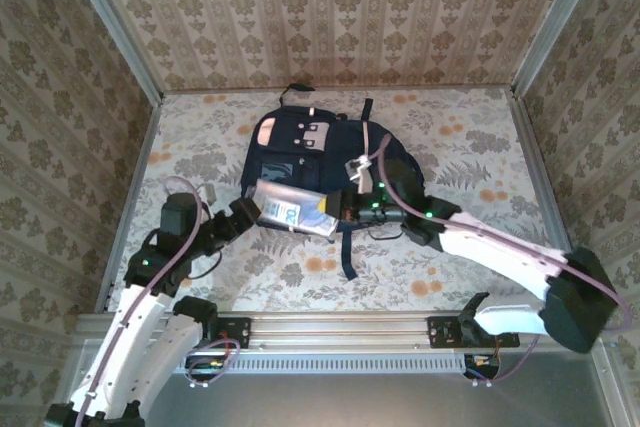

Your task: Pack books, pencil case, and school supplies into a backpack

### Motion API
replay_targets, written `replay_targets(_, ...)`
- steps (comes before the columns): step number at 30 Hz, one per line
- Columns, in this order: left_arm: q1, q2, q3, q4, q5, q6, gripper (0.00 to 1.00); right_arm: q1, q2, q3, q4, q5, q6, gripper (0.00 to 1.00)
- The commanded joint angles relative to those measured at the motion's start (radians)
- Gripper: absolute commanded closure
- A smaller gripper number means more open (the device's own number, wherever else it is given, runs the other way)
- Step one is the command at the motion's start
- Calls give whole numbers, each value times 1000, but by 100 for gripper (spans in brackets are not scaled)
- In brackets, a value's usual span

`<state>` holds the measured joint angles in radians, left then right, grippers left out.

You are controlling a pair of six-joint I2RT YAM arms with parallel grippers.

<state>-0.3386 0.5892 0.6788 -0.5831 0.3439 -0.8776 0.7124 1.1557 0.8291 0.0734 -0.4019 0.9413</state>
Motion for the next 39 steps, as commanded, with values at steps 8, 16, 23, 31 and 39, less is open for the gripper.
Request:
replay_targets(8,-15,80,-99,769,284,-236,8,-56,-239,-141,151,67,67,100)
replay_targets(16,-82,190,-80,864,216,-261,11,-57,-281,-261,381,40,191,100)
replay_targets(23,-103,251,-97,917,207,-301,21,-57,-316,-289,420,44,215,100)
replay_targets(31,-106,253,-99,824,189,-281,21,-57,-387,-250,255,96,121,100)
replay_targets(39,-109,277,-98,831,194,-287,20,-57,-428,-261,238,101,104,100)
